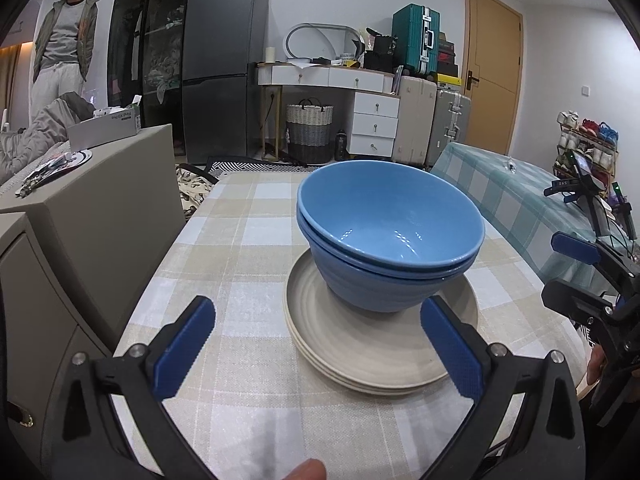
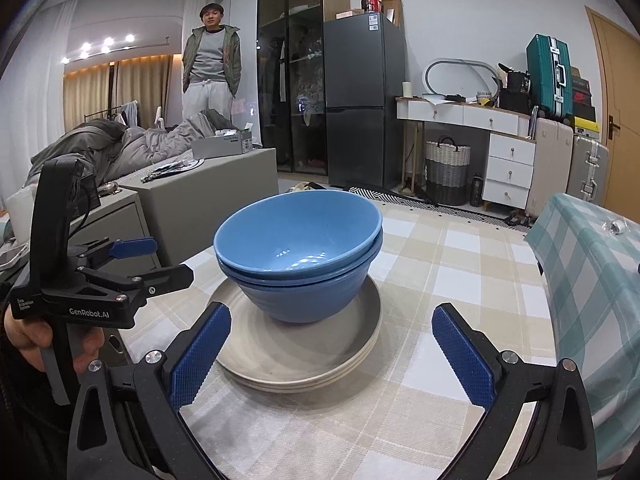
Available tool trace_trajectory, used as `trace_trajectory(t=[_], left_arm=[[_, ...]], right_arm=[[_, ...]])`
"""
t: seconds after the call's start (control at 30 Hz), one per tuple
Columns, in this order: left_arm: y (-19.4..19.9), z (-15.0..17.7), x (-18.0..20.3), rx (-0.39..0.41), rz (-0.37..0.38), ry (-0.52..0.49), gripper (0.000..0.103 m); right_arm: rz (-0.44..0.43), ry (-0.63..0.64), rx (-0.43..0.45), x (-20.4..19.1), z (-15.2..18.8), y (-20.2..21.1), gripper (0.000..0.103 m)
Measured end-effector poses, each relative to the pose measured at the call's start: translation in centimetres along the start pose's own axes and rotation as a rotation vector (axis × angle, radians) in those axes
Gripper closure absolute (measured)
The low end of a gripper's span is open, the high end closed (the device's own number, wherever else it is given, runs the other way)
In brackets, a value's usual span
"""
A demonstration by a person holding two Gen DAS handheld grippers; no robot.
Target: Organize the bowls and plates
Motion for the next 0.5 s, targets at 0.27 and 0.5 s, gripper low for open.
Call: trace_trajectory(t=[0.27,0.5], left_arm=[[0.0,0.6,0.5,-0.007,-0.006,-0.013,0.000],[-0.3,0.8,0.6,-0.021,-0.007,-0.012,0.000]], right_arm=[[-0.023,-0.004,0.018,-0.6,0.0,0.5,0.001],[-0.038,0.017,0.005,-1.4,-0.1,0.0,0.001]])
Point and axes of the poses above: each gripper's, at about its wrist camera, not at the fingertips, and y roughly against the way its jaws point, x to its right, z to its underside, the point moved 4 cm from there along -y, roughly the way its jaws point, and after that the axes turned 6 degrees about z, right-handed, at the moved point
